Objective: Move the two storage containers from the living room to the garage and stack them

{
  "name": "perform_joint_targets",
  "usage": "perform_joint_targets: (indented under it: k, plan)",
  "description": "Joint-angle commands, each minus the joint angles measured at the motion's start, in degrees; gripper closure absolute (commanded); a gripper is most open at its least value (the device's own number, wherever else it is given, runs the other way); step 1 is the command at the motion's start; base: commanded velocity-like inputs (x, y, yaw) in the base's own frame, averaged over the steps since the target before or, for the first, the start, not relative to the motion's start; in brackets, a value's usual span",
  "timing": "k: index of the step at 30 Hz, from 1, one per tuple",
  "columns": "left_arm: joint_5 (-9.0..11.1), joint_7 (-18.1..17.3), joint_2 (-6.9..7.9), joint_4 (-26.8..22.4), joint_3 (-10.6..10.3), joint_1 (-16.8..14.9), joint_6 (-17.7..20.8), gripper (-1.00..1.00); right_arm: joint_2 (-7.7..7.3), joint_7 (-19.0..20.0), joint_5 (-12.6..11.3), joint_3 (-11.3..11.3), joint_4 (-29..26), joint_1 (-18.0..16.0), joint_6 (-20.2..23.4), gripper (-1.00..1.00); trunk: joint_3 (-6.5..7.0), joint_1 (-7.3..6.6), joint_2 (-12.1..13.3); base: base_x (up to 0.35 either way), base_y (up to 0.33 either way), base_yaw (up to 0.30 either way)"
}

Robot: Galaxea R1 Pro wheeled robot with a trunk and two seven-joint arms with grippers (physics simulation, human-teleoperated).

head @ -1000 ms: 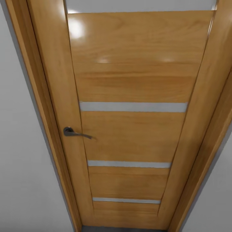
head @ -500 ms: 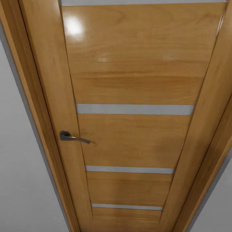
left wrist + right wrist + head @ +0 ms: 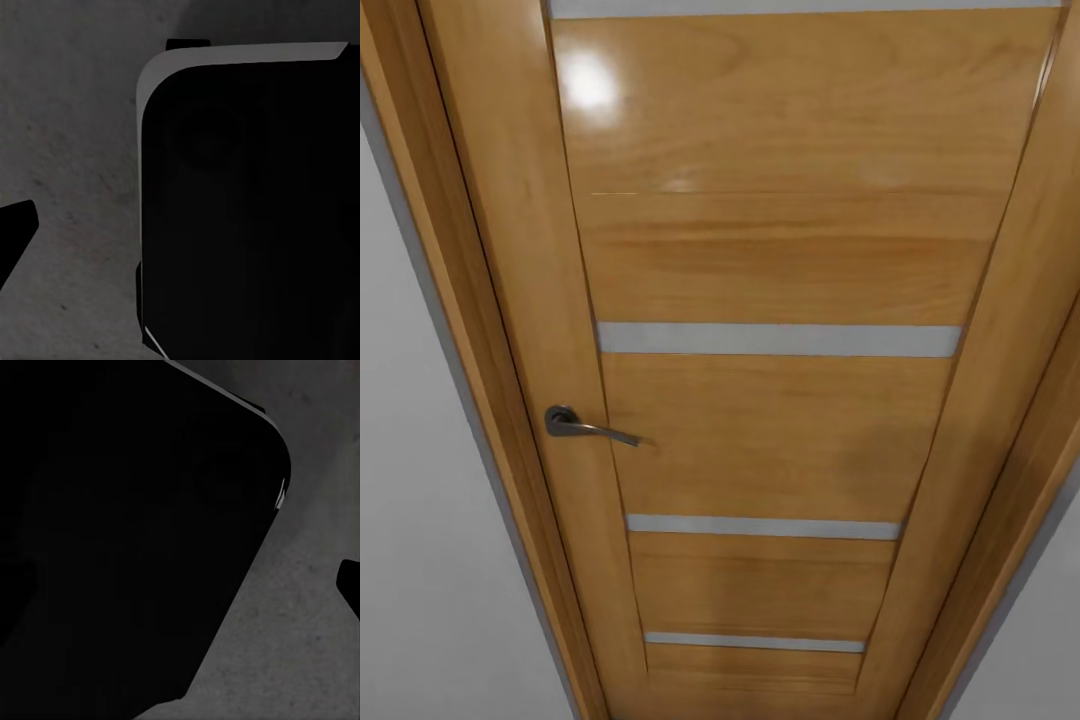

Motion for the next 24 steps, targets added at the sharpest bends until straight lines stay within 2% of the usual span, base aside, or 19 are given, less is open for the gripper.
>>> perform_joint_targets:
  k: [1,24]
  plan:
    - [0.1,0.0,0.00,0.0,0.0,0.0,0.0,-1.00,0.00,0.0,-0.6,0.5,0.0,0.0,-0.2,-1.00,-0.05,0.00,0.0,0.000,0.000,0.000]
    - [0.1,0.0,0.04,0.0,0.0,0.0,0.0,-1.00,-0.07,0.0,-0.6,0.5,0.0,0.0,-0.2,-1.00,-0.05,0.00,0.0,0.000,0.000,0.000]
